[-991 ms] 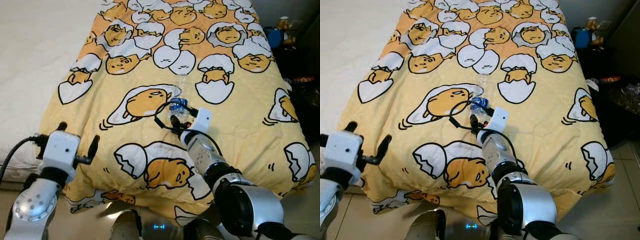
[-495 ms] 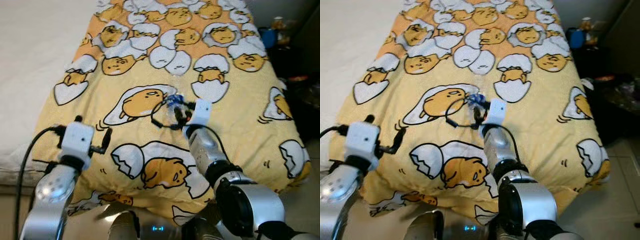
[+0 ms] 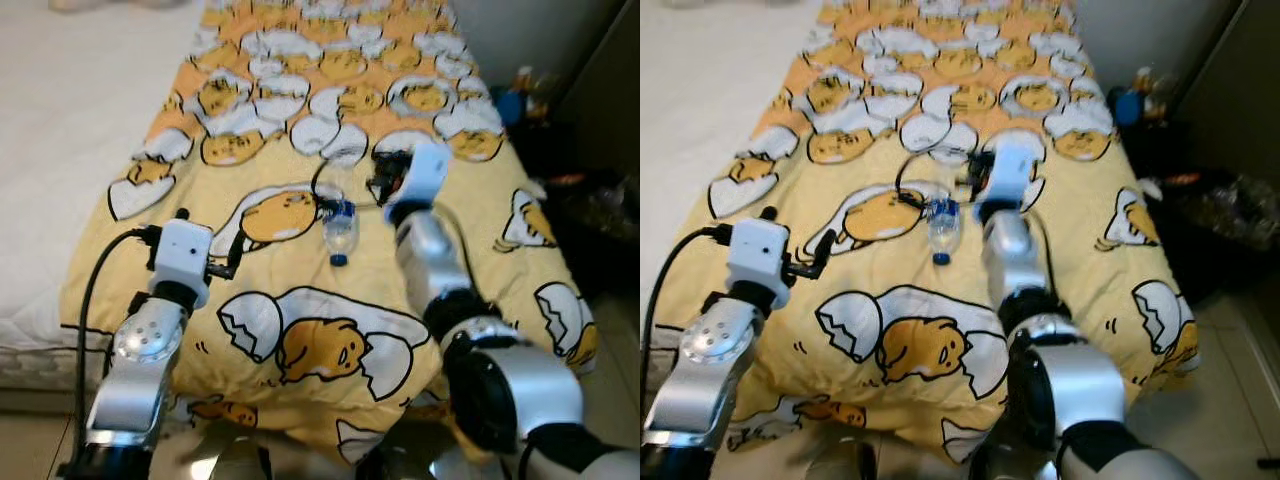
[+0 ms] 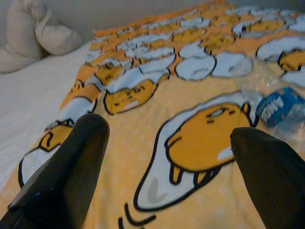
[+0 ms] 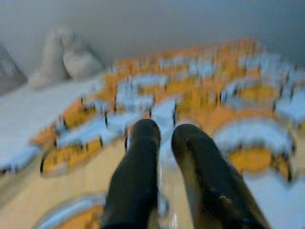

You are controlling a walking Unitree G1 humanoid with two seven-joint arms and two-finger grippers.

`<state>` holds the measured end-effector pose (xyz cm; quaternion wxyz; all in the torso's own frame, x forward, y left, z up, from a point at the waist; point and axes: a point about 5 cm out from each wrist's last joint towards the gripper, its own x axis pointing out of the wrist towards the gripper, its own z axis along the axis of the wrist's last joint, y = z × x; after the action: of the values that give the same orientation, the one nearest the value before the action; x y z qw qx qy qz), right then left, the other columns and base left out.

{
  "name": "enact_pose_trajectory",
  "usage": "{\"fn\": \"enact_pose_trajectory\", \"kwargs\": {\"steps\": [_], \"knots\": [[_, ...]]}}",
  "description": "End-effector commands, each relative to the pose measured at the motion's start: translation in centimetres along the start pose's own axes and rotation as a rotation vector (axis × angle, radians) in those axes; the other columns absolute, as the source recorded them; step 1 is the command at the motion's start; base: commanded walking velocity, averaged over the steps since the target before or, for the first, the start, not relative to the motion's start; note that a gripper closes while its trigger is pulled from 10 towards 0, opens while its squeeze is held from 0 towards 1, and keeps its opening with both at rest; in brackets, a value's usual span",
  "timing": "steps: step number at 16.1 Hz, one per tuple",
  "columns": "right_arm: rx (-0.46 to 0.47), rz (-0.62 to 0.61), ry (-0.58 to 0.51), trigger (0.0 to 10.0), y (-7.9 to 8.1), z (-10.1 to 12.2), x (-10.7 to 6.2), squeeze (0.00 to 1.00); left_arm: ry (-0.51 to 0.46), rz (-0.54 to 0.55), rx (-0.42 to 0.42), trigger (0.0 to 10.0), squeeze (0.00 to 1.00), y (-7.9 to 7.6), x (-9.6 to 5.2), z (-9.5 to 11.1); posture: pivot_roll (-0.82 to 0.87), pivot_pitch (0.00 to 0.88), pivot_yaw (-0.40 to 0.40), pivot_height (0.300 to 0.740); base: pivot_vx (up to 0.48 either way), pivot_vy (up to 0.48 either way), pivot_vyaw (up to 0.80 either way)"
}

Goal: Clean up the room

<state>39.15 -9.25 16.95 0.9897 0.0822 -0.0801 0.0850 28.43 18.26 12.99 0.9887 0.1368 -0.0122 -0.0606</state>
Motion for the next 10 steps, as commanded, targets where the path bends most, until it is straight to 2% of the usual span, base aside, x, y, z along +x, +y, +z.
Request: {"fn": "enact_pose_trajectory", "kwargs": {"steps": [1,2,3,6,7,10], "knots": [[-0.033,-0.021,0.002,0.0,-0.3,-0.1,-0.1,0.00,-0.010,0.001,0.015,10.0,0.00,-0.3,0.6,0.0,0.20,0.000,-0.012,0.740,0.000,0.000,0.00],[-0.016,-0.037,0.043,4.3,-0.5,-0.9,-0.4,0.00,-0.014,-0.017,0.027,10.0,0.00,-0.6,0.8,0.0,0.19,0.000,-0.011,0.740,0.000,0.000,0.00],[0.024,-0.038,0.052,10.0,-0.5,-1.3,-0.6,1.00,-0.011,-0.039,0.023,10.0,0.00,-1.0,0.9,-0.1,0.19,0.000,-0.012,0.740,0.000,0.000,0.00],[0.023,-0.027,0.067,10.0,-0.5,-2.5,-1.5,1.00,-0.020,-0.132,-0.095,10.0,0.00,-2.0,1.1,-0.4,0.17,0.000,-0.025,0.740,0.000,0.000,0.00],[0.015,-0.026,0.072,10.0,-0.6,-2.7,-1.8,1.00,-0.025,-0.147,-0.102,10.0,0.00,-2.0,1.1,-0.4,0.18,0.000,-0.025,0.740,0.000,0.000,0.00],[0.001,-0.040,0.094,10.0,-1.2,-3.8,-2.6,1.00,-0.023,-0.148,-0.111,10.0,0.00,-1.4,1.1,-0.7,0.18,0.000,-0.026,0.740,0.000,0.480,0.00]]}}
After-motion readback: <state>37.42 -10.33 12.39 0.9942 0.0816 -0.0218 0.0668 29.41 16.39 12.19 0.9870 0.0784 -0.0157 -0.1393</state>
